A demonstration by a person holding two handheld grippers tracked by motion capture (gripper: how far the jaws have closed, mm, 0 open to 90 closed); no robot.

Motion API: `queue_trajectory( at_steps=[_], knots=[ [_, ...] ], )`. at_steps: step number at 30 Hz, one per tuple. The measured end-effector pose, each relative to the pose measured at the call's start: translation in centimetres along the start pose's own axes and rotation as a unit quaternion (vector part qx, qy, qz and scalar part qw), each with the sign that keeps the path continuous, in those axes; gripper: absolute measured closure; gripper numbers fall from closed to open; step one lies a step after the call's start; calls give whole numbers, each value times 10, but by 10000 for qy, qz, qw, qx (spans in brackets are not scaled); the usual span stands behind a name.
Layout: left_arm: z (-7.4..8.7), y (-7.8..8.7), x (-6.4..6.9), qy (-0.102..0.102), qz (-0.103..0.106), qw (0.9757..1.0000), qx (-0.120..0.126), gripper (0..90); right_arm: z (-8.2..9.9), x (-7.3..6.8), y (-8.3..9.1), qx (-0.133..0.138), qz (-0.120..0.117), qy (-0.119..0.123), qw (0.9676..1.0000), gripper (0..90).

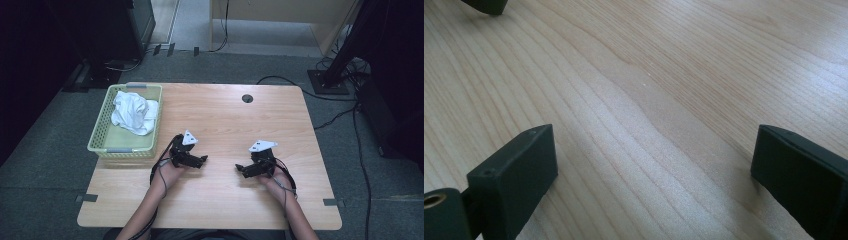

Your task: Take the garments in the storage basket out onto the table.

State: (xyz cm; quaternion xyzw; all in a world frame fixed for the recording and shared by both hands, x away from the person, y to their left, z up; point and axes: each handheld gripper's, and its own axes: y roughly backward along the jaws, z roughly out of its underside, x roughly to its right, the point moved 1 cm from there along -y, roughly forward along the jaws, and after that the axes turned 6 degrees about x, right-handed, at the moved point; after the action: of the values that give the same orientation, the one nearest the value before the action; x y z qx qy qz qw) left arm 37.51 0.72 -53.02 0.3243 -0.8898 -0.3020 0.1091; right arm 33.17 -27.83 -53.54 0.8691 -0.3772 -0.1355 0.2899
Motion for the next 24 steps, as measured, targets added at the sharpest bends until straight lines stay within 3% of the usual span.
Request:
queue_trajectory(
  at_steps=[24],
  knots=[
    [0, 0, 0, 3, -10, 10000, 0, 99, -1, -1, -2, -51, 10, 8, 10000, 7]
  ],
)
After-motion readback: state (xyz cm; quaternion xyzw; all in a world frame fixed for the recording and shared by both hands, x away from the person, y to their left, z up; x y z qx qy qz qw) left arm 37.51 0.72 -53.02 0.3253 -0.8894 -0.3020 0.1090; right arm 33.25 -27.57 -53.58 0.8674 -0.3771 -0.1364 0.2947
